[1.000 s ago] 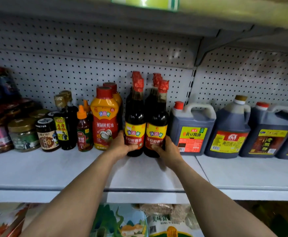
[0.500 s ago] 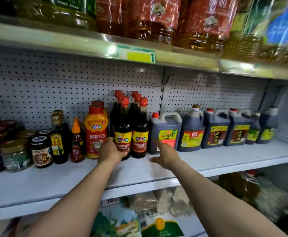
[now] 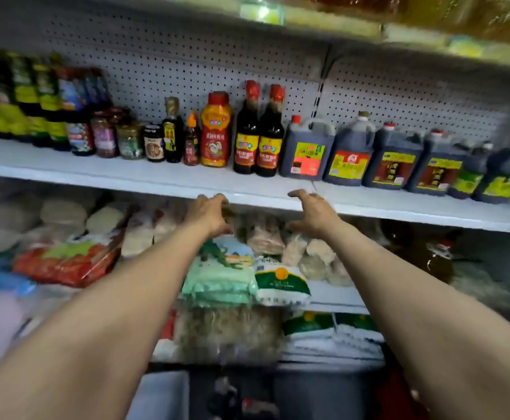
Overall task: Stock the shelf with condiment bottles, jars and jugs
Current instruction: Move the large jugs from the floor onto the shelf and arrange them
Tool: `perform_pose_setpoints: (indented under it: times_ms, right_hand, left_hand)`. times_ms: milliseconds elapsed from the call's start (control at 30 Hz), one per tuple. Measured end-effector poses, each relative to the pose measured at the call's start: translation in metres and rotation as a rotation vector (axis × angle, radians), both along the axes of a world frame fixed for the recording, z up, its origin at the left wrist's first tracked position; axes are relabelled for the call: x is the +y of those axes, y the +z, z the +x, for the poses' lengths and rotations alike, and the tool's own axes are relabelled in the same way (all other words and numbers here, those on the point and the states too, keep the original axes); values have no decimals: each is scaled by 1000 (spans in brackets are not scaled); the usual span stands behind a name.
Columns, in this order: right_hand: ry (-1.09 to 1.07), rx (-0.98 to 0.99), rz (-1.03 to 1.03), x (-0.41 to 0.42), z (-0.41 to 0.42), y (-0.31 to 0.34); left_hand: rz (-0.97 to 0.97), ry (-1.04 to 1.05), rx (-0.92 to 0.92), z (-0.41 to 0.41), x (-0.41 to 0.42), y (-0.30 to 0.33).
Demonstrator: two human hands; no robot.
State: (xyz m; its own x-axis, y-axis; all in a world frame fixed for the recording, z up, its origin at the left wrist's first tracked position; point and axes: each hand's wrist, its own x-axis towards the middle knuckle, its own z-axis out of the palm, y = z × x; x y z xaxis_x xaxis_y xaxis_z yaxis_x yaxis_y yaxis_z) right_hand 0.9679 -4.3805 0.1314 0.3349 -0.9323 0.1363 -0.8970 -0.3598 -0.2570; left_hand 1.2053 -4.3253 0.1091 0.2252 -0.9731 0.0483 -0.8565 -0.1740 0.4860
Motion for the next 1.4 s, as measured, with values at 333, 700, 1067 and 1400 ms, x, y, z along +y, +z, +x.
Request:
perform_pose_setpoints:
  times_ms: [333, 700, 1067, 1400]
  right_hand:
    - [61, 101, 193, 123, -57, -92]
    - [-48, 71, 410, 212, -84, -188]
    - [-74, -7, 754, 335, -64, -382]
    - [-144, -168, 797, 367, -33, -618]
  left_hand:
    - [224, 73, 47, -63, 149, -92]
    - [342, -9, 153, -89, 227, -183]
    - [624, 64, 262, -65, 358, -353]
    - [642, 166, 310, -26, 397, -583]
